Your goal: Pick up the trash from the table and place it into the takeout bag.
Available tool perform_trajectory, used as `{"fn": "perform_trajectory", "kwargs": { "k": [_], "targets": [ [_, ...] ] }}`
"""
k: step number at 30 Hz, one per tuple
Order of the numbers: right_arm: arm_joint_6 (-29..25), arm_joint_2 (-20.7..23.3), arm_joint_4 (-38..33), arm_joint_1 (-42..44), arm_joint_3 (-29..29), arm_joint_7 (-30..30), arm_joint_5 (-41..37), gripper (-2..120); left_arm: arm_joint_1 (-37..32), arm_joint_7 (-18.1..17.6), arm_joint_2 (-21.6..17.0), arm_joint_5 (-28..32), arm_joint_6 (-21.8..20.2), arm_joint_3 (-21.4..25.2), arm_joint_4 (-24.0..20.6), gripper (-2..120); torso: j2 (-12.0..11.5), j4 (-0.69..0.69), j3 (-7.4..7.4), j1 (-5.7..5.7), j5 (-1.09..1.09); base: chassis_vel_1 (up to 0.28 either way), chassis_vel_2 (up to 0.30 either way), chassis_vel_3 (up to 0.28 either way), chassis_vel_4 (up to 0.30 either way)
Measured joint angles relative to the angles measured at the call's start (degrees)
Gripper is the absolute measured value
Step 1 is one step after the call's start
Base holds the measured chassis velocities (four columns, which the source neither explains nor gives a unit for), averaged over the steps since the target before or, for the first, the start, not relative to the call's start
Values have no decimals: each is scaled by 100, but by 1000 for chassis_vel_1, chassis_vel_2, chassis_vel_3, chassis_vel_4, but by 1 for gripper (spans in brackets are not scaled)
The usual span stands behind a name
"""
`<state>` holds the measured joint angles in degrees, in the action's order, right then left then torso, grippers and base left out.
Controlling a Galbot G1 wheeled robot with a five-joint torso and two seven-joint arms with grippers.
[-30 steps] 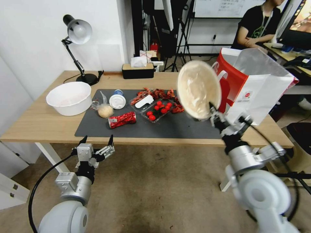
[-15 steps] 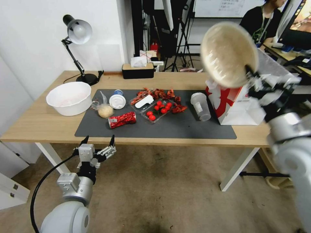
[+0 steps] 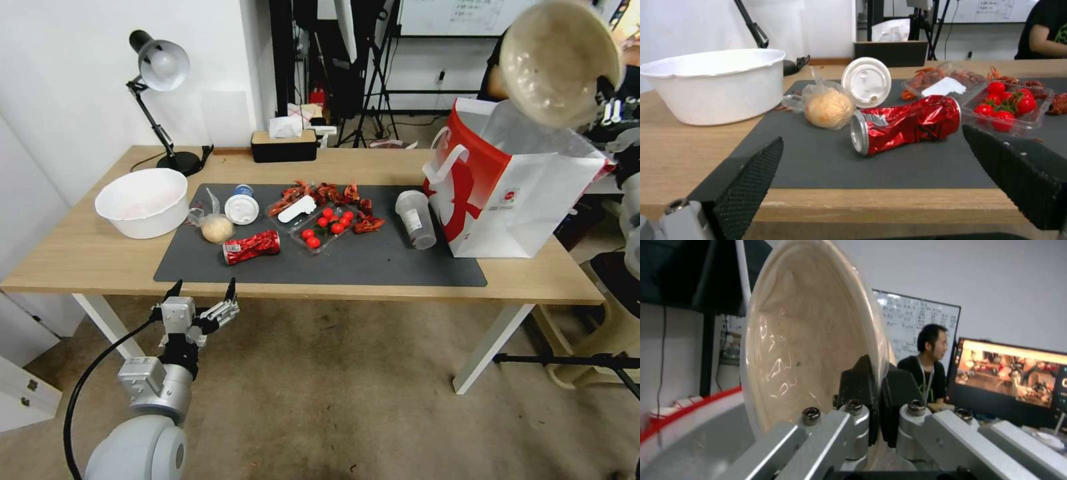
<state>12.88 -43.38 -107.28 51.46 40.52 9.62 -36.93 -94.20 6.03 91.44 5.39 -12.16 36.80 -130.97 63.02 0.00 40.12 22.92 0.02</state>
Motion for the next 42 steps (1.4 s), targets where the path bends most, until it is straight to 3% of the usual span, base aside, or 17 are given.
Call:
{"fn": "perform_trajectory", "kwargs": {
  "k": [4,12,17,24,29,34,37,42],
  "targets": [
    [52,17,267,-84,-133,23,20,0,22,19,-3,-14,23,-21,22,100,0,1,0,0,-2,0,0,0,0],
    [179,18,356,-21,-163,108,20,34,66,64,-28,-17,63,-47,105,100,0,0,-1,0,-2,0,0,0,0],
    [124,-9,324,-35,-163,140,-79,48,77,67,-47,-13,63,-47,110,100,0,0,-1,0,-1,0,0,0,0],
    [-661,-39,-357,53,46,-334,-1797,76,97,69,-85,11,63,-27,145,100,0,1,-1,0,-3,0,0,0,0],
    [-1008,-197,-1040,535,107,-793,-2077,93,115,69,-104,29,63,-16,173,100,0,1,-1,0,-3,0,0,0,0],
    [-1051,-382,-1486,1092,111,-996,-1795,100,123,69,-127,45,63,-9,188,100,0,1,-2,0,-3,0,0,0,0],
    [-1175,-771,-1884,1891,15,-1276,-887,100,130,67,-139,50,71,-6,234,100,0,-1,-2,0,-2,0,0,0,0],
    [-1253,-1300,-2066,2481,-123,-1302,116,100,143,66,-159,56,84,-7,268,100,0,0,-2,0,-3,0,0,0,0]
  ]
}}
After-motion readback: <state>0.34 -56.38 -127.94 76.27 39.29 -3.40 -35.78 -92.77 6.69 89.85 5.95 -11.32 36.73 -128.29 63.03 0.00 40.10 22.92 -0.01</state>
